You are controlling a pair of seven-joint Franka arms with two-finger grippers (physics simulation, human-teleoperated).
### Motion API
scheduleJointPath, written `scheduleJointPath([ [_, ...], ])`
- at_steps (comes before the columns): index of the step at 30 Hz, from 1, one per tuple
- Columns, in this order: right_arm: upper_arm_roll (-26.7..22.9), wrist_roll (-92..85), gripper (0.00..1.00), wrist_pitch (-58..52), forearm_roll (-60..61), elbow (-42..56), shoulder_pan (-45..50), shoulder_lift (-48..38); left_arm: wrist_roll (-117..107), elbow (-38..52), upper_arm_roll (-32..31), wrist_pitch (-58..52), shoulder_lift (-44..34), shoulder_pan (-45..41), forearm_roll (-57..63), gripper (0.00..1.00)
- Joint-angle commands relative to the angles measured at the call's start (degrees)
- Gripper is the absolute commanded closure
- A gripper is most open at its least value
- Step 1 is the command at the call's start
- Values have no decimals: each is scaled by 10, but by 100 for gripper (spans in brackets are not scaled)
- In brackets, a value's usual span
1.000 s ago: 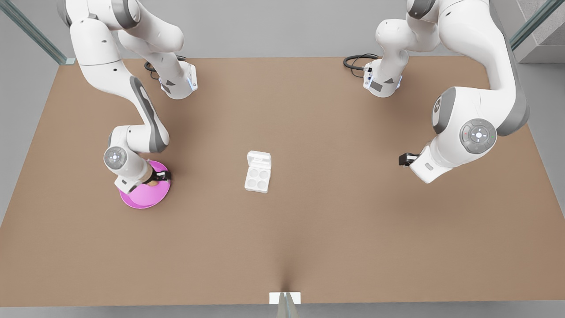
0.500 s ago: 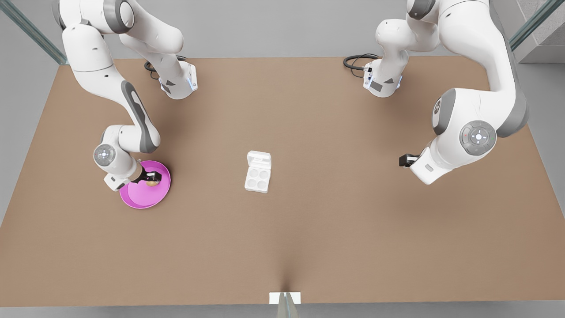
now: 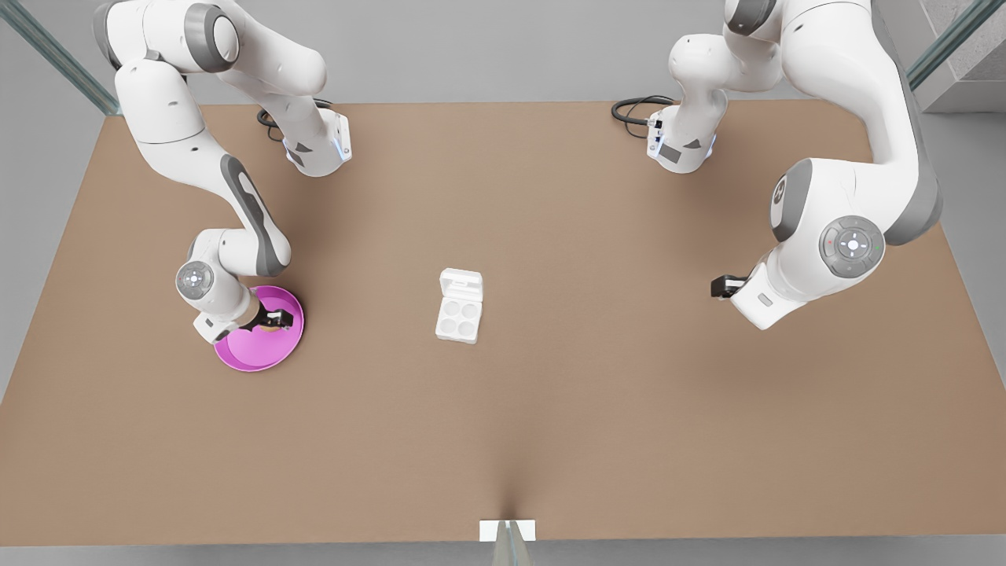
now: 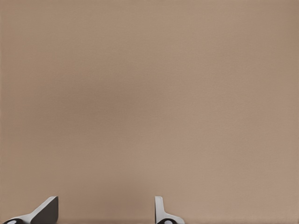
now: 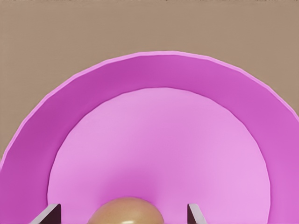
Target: Pack egg into the box and close the box lid
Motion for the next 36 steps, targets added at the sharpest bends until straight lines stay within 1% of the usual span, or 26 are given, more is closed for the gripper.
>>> scheduleJointPath([
  [1, 0, -5, 17, 7, 1, 1, 1, 1, -2, 1, 0, 1, 0, 0, 1, 0],
  [2, 0, -5, 20, 7, 2, 1, 2, 4, -2, 1, 0, 1, 0, 0, 0, 0],
  [5, 0, -5, 21, 7, 3, 1, 3, 5, -2, 1, 0, 1, 0, 0, 1, 0],
  [8, 0, -5, 28, 7, 3, 1, 3, 6, -2, 1, 0, 1, 2, 0, 1, 0],
  [9, 0, -5, 33, 7, 3, 1, 3, 6, -2, 1, 0, 1, 2, 0, 1, 0],
  [12, 0, -5, 38, 7, 4, 1, 3, 6, -2, 1, 0, 1, 2, -2, 1, 0],
  [17, 0, -5, 41, 4, 3, 1, -2, -1, -2, 1, 0, 1, 1, 0, 1, 0],
  [21, 0, -5, 41, -2, 3, 1, -3, -8, -2, 1, 0, 1, 2, 0, 1, 0],
  [23, 2, -5, 41, -23, 3, 8, 0, -14, -2, 1, 0, 1, 1, 0, 1, 0],
  [24, 3, -2, 41, -50, 3, 24, 4, -15, -2, 1, 0, 1, 1, 0, 1, 0],
  [27, 15, 2, 40, -176, 5, 123, 15, -11, -3, 1, 0, -1, 1, -4, 1, 0],
  [30, 14, 81, 40, -271, 5, 223, 66, 19, -3, 1, 0, 0, 1, -4, 1, 0],
  [33, 14, 171, 40, -342, 5, 307, 117, 62, -3, 1, 0, 1, 2, -2, 1, 0],
  [34, 14, 197, 40, -344, 8, 313, 134, 70, -2, 1, 0, 1, 2, -1, 1, 0],
  [36, 13, 267, 40, -383, 11, 361, 181, 99, -2, 1, 0, 0, 0, -1, 0, 0],
])
